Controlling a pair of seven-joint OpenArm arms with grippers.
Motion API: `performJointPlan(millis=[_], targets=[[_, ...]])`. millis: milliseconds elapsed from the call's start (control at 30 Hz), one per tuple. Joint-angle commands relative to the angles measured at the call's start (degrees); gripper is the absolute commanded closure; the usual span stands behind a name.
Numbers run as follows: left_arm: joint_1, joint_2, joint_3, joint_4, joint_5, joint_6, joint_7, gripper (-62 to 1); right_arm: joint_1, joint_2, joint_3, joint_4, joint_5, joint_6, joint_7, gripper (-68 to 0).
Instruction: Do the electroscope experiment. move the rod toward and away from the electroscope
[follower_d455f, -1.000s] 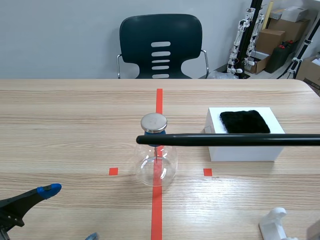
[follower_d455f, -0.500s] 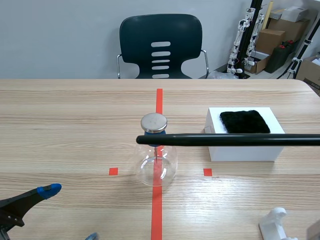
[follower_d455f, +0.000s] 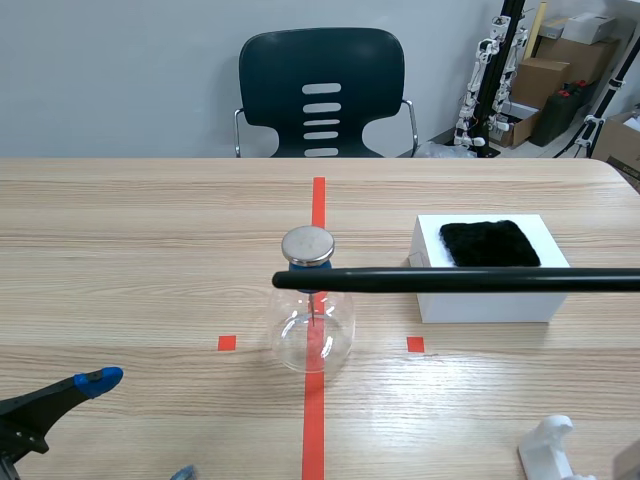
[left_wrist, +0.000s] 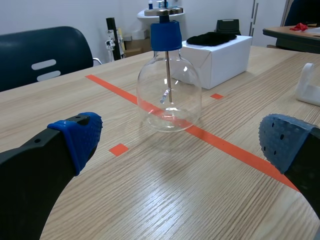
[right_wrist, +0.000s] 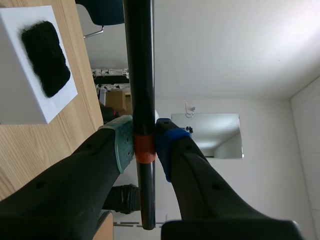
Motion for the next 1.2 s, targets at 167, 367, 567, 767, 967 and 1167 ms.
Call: performJointPlan(millis=[167,367,567,767,967,1167], targets=[[-0.31,-0.37,-0.11,0.31,-0.31,-0.11,-0.92,-62.3,0.52,0.48,0.39,2.32,0.24,-1.29,-0.85,-1.0],[-0.31,-0.37,-0.11,0.31,-0.33,-0.11,-0.92,-62.3,0.81,4.07,0.39,5.70,0.50,-1.22,-5.77,-1.0],[-0.31,-0.37,-0.11,0.31,-0.33,-0.11,-0.92,-62.3,6.86,12.00,0.39,6.40,-0.02,0.13,-15.69,-1.0],[-0.31,-0.37,-0.11,0.31,-0.31,-0.11,-0.92,-62.3,13.86,25.07,0.39,6.40,0.90,3.54,-27.34,-1.0],[-0.31,-0.37,-0.11,0.31,-0.33,-0.11,-0.92,-62.3,20.11,35.54,0.37,6.29,3.04,8.94,-32.70,-1.0],[-0.31,-0.37,-0.11,0.31,-0.33,-0.11,-0.92,-62.3,26.82,41.92,-3.48,4.17,0.83,9.92,-35.41,-1.0]])
